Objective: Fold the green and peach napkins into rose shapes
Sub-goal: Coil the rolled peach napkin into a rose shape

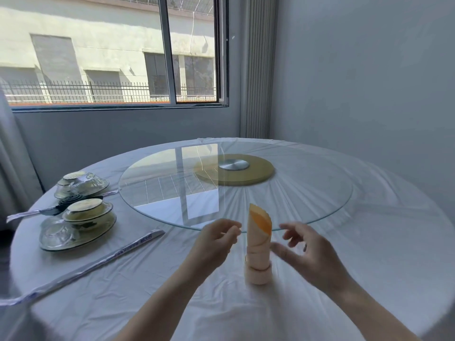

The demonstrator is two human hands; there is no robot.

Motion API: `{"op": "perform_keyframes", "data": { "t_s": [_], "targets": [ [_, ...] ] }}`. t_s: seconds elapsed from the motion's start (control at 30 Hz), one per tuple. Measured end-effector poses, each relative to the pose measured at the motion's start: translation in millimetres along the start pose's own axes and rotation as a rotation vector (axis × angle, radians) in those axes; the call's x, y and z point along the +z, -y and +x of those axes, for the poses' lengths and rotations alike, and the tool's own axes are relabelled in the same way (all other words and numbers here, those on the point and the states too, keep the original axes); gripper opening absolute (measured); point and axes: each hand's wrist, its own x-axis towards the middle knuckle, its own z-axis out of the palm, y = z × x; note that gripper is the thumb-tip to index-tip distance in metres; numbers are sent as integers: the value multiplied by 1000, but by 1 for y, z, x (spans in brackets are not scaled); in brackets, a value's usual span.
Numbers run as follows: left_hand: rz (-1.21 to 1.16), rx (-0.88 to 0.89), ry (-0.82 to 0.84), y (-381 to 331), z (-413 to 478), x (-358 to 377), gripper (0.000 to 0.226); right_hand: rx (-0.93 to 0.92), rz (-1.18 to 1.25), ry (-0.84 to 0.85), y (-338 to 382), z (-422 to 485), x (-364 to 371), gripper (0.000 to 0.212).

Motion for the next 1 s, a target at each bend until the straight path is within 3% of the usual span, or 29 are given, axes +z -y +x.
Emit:
{"op": "perform_keyframes", "data": {
  "t_s": [0.07,0.2,0.3,0.4,0.5,0.73,0.9,1.0],
  "targets": [
    [-53,104,-63,-15,-2,-2,18,-111,53,-171,17,3,-6,53],
    [-100,212,-99,-36,-6,5,14,-241,-135,-123,46,13,2,37],
    [-98,188,-73,-40,-10,11,13,-200,-210,-145,50,22,13,14],
    [-111,148,-67,-41,-14,13,7,-122,-62,-121,48,24,15,3],
    [-108,66,-92,-42,-14,14,28,-88,17,-100,46,20,18,9],
    [-382,-102,-55,-42,-18,14,9,50,254,-57,41,12,14,15],
    [-525,-180,-130,-35,-23,10,6,195,370,-173,32,6,16,17],
    [-566,-198,-126,-32,-28,11,17,188,365,-179,30,3,22,21]
  ]
}}
